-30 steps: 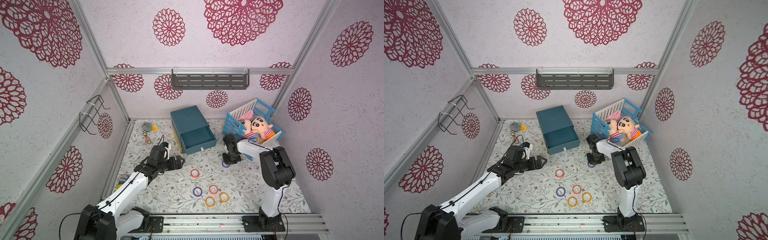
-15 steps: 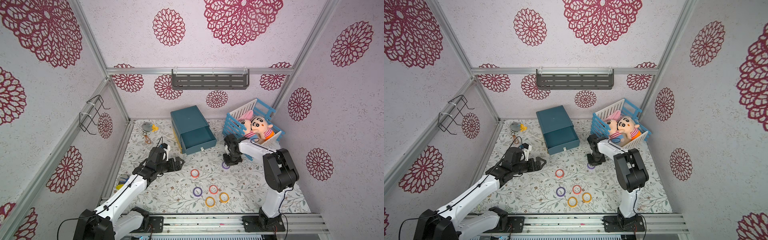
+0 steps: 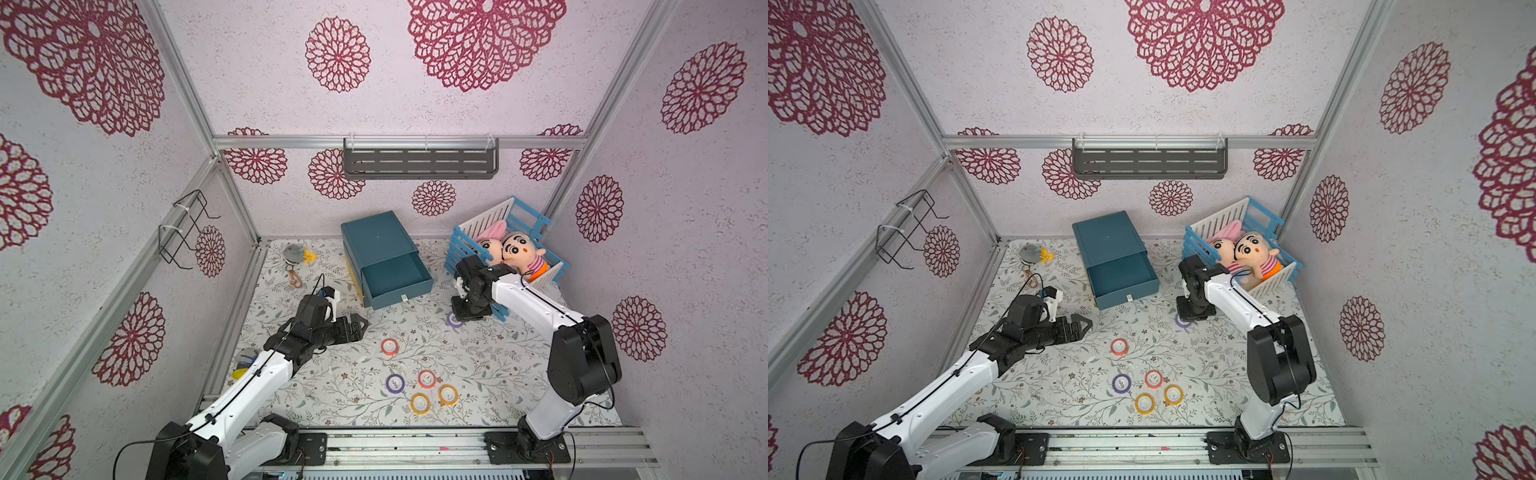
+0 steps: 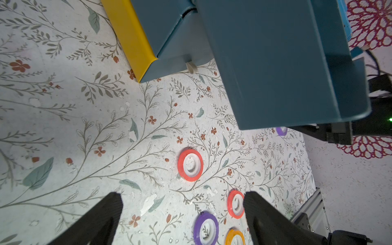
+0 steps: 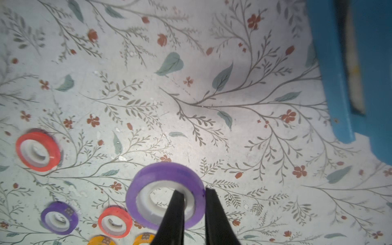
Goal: Place the transparent tape into the drawer according to color
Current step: Place the tape in the drawer.
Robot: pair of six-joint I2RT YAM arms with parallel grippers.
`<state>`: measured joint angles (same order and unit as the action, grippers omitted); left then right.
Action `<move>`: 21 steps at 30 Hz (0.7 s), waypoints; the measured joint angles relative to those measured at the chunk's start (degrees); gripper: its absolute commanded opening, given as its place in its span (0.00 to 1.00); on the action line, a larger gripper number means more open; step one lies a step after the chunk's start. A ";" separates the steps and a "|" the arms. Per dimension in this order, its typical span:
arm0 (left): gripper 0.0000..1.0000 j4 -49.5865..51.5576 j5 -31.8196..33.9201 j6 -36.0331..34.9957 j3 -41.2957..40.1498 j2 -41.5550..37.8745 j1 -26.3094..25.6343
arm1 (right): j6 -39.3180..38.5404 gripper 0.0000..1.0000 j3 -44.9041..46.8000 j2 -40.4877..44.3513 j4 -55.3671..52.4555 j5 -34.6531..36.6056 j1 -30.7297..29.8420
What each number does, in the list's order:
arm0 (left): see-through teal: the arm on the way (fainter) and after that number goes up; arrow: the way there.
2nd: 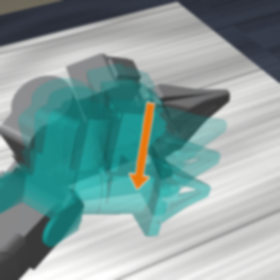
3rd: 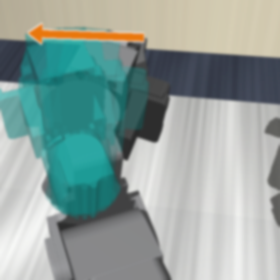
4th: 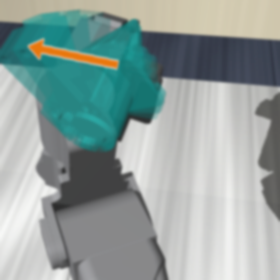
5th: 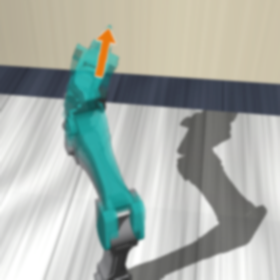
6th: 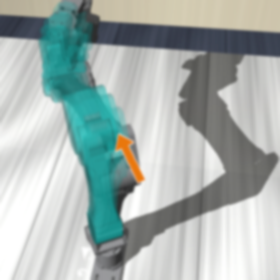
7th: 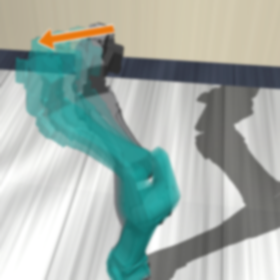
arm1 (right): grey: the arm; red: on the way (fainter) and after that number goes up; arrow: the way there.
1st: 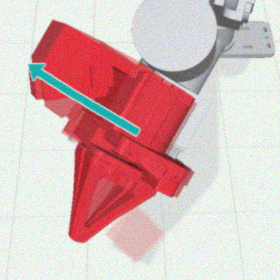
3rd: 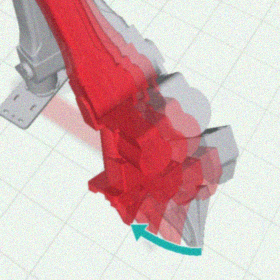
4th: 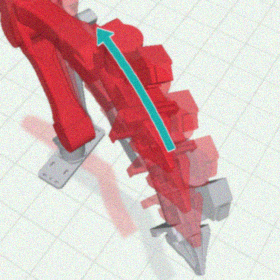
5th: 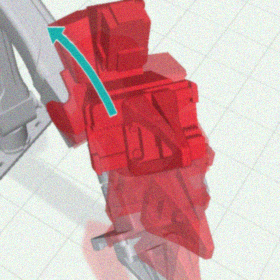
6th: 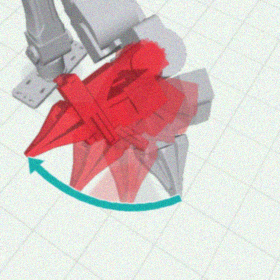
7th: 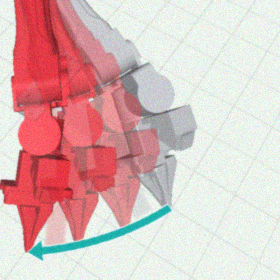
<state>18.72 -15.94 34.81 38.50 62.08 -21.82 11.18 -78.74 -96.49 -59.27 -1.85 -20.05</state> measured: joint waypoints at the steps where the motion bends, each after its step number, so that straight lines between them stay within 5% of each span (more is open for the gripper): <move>1: 0.97 0.00 0.00 0.02 0.00 0.00 0.00 | 0.00 0.00 -1.36 0.52 -0.74 0.00 0.00; 14: 0.97 -0.04 -0.07 0.63 0.00 0.00 -0.11 | 0.04 0.00 -22.53 1.33 -10.69 -0.26 -0.50; 21: 0.97 -0.04 -0.07 0.85 -0.04 0.00 -0.48 | 1.05 0.00 -36.65 -1.73 -14.82 -1.18 -5.55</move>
<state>18.68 -16.01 35.66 38.46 62.08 -22.31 12.23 -115.39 -98.21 -74.08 -3.03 -25.61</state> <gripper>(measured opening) 0.973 0.187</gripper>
